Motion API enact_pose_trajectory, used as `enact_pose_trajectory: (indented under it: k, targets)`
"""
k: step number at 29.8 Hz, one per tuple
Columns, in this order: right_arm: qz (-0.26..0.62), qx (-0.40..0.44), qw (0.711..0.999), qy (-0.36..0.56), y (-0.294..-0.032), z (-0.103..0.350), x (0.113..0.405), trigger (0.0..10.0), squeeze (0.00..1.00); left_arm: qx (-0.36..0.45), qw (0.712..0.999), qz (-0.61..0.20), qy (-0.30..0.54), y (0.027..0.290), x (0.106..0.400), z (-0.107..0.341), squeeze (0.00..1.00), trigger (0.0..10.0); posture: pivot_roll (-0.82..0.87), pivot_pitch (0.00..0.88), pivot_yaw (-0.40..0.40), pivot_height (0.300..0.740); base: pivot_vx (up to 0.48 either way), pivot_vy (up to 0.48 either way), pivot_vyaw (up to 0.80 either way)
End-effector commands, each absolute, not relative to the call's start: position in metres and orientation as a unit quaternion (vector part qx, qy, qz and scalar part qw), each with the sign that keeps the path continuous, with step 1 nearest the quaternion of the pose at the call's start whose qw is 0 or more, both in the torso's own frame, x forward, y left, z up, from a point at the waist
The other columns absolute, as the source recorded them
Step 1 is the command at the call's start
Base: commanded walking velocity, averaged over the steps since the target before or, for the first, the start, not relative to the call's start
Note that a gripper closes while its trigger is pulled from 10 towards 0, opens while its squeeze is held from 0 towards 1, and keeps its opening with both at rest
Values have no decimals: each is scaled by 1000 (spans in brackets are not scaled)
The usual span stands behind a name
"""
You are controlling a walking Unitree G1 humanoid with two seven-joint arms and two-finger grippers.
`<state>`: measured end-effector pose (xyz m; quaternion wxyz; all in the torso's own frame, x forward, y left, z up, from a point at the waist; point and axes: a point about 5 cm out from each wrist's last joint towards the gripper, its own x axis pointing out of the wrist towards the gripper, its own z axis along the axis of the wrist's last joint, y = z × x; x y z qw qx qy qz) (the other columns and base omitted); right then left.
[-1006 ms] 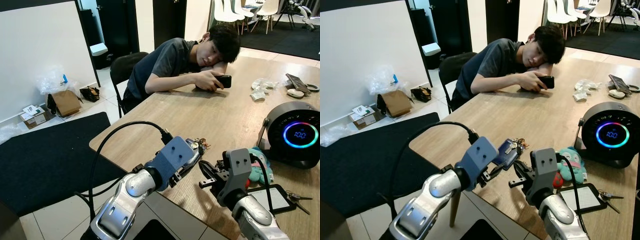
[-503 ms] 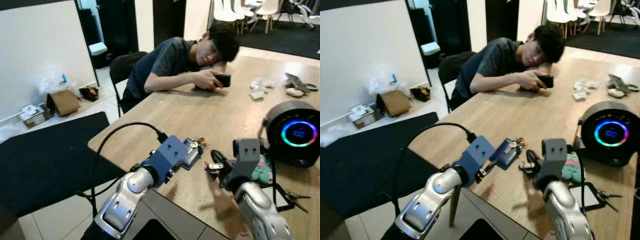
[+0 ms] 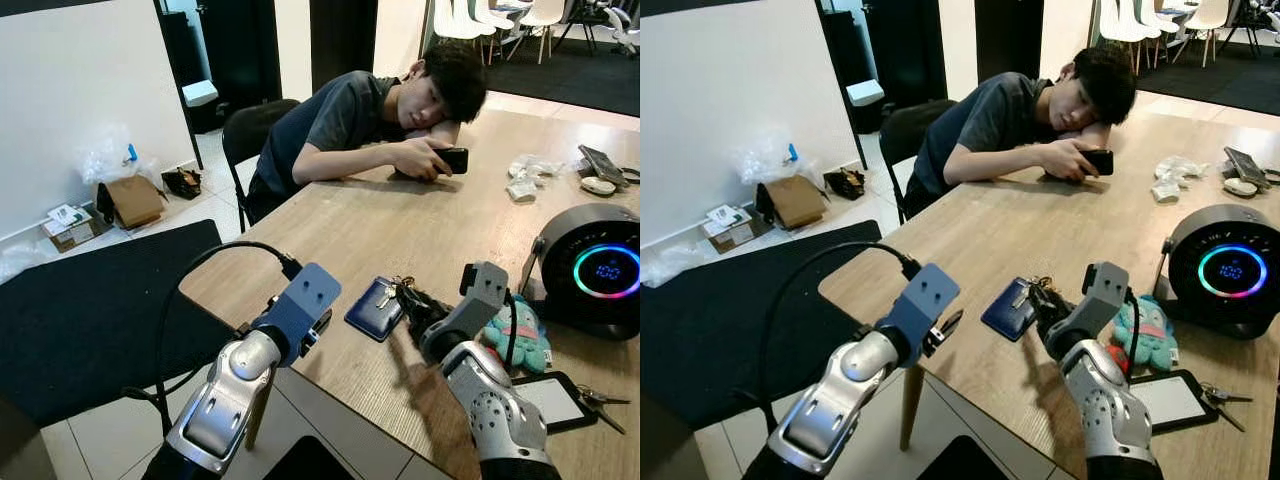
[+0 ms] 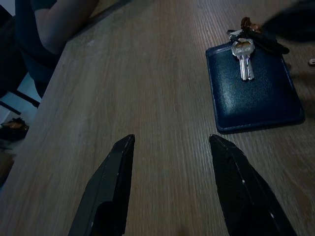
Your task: Hang keys on a hook
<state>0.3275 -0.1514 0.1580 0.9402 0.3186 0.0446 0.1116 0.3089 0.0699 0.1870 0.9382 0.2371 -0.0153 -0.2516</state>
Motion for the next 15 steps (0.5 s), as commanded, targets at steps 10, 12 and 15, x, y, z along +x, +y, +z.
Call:
enact_pose_trajectory:
  k: [10, 12, 15]
  targets:
    - [25, 347, 936, 55, -170, 150, 303, 10000, 0, 243, 937, -251, -3, 72, 309, 181, 0, 10000, 38, 163, 60, 740, 0, 0, 0]
    - [5, 359, 931, 58, -176, 148, 303, 10000, 0, 244, 936, -253, -3, 71, 309, 181, 0, 10000, 33, 163, 68, 740, 0, 0, 0]
    - [-3, 372, 926, 61, -182, 145, 308, 10000, 0, 244, 936, -254, -4, 70, 310, 181, 0, 10000, 37, 162, 75, 740, 0, 0, 0]
